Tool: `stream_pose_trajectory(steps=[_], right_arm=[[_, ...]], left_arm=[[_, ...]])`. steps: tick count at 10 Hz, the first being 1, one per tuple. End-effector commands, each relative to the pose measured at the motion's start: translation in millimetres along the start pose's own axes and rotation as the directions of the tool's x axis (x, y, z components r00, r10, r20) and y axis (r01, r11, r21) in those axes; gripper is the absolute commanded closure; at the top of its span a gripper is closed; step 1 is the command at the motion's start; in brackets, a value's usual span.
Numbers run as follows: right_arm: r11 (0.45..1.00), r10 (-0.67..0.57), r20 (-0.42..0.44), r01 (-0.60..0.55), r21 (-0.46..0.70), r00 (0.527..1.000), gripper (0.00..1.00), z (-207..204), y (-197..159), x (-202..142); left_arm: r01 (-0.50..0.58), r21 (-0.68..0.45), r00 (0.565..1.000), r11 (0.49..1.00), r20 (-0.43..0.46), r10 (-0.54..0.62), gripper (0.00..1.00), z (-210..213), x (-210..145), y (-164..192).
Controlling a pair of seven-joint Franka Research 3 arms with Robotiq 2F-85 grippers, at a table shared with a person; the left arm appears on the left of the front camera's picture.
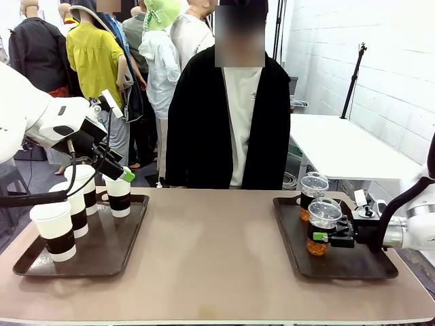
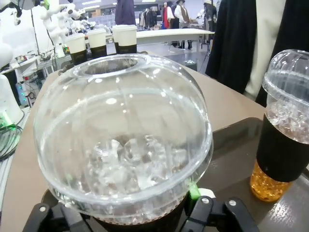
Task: Distribute the coffee onto the tray.
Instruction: Pick up another iced Americano from the middle of the table and place it on the right Handle tray.
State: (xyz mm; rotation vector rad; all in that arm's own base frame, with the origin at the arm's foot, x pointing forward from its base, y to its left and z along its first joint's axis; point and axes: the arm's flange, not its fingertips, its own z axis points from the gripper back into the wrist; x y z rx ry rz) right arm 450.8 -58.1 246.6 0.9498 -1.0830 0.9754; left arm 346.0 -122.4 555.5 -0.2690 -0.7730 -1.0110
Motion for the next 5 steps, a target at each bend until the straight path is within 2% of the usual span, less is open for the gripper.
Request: stream_pose_trajectory(steps=[1,5], right_arm=[[0.999,-0.036,0.016,0.036,-0.018,0.999,0.00,3,3,5],[0.996,-0.078,-0.011,0.077,-0.043,0.997,0.00,22,20,6]], left_arm=[[-0.008,-0.004,1.000,1.000,-0.004,0.008,0.00,0,0,1],[-0.008,-0.004,1.000,1.000,-0.004,0.008,0.00,0,0,1]])
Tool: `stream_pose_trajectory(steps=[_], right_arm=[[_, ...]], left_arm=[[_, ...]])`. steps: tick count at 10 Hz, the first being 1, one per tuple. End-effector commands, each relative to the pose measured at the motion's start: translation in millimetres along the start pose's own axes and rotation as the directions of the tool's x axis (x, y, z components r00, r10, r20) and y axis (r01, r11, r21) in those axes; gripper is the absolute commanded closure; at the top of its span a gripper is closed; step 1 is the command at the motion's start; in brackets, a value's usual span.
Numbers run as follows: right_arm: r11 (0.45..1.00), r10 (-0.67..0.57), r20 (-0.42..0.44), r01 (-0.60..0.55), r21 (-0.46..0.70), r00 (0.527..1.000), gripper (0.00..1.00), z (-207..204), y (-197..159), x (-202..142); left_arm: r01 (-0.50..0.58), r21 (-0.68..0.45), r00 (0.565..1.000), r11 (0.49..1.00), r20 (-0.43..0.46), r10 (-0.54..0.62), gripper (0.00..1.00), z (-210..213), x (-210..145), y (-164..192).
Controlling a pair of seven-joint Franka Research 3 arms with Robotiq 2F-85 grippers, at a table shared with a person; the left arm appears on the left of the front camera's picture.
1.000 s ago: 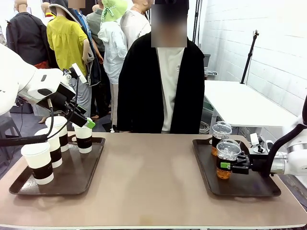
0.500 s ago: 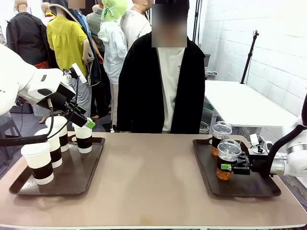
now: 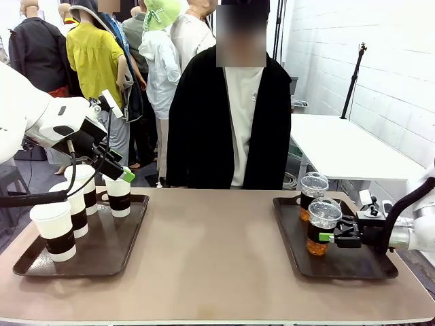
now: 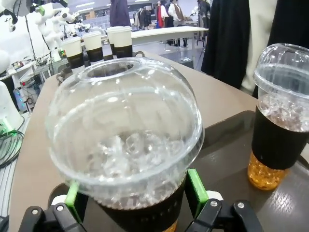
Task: Distribute the coffee onto the tray.
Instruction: Pick up another iced Americano from the middle of the table and place it on the right Handle tray.
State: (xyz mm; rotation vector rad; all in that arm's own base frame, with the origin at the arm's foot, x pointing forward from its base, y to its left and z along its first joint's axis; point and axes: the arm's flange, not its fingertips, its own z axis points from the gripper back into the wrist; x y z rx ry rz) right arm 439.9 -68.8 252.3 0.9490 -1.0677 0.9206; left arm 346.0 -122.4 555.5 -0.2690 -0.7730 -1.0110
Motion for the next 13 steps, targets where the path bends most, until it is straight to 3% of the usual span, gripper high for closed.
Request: stream_pose_trajectory(steps=[1,6,13], right_arm=[[0.998,-0.049,-0.024,0.049,-0.026,0.998,0.00,18,18,0],[0.988,-0.129,-0.069,0.123,-0.091,0.989,0.00,46,41,0],[0.995,-0.086,-0.050,0.084,-0.056,0.995,0.00,43,29,-10]], left_arm=[[-0.008,-0.004,1.000,1.000,-0.004,0.008,0.00,0,0,1],[-0.008,-0.004,1.000,1.000,-0.004,0.008,0.00,0,0,1],[-0.008,-0.004,1.000,1.000,-0.004,0.008,0.00,0,0,1]])
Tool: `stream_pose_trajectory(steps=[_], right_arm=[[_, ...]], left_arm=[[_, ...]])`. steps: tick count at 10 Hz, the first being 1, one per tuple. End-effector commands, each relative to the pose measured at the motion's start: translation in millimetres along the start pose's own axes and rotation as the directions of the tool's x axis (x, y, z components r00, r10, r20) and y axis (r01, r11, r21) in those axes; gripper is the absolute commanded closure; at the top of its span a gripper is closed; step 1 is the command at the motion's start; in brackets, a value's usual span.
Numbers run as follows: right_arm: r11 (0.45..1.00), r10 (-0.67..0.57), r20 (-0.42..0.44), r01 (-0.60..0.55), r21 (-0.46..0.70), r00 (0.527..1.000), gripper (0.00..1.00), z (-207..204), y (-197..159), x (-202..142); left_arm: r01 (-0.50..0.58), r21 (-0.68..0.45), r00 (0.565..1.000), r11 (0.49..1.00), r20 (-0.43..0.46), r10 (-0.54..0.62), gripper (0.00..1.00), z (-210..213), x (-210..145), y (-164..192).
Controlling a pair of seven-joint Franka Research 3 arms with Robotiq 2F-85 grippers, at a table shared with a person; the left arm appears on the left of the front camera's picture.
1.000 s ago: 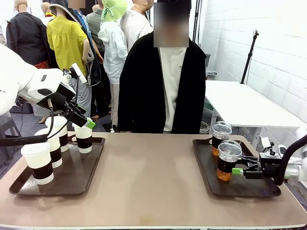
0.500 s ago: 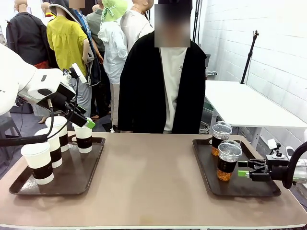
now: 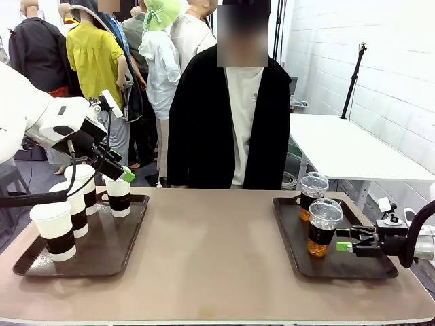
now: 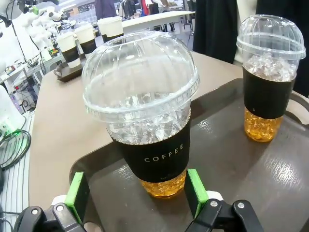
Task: Distribute the coffee onto the tray.
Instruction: Pick up another iced Americano from the middle of the table and place it on the right Handle tray.
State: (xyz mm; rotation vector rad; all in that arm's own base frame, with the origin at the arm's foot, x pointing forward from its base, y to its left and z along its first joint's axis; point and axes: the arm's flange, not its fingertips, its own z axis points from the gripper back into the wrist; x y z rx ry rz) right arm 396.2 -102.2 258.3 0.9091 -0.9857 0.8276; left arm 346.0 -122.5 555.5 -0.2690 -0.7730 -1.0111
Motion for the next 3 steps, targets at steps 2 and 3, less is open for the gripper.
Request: stream_pose_trajectory(steps=[2,3], right_arm=[[1.000,0.011,0.008,-0.011,0.007,1.000,0.00,-1.8,-1.7,-0.7],[1.000,0.011,0.008,-0.011,0.007,1.000,0.00,-1.8,-1.7,-0.7]], left_arm=[[-0.008,-0.004,1.000,1.000,-0.004,0.008,0.00,0.2,0.0,1.1],[-0.008,-0.004,1.000,1.000,-0.004,0.008,0.00,0.2,0.0,1.1]])
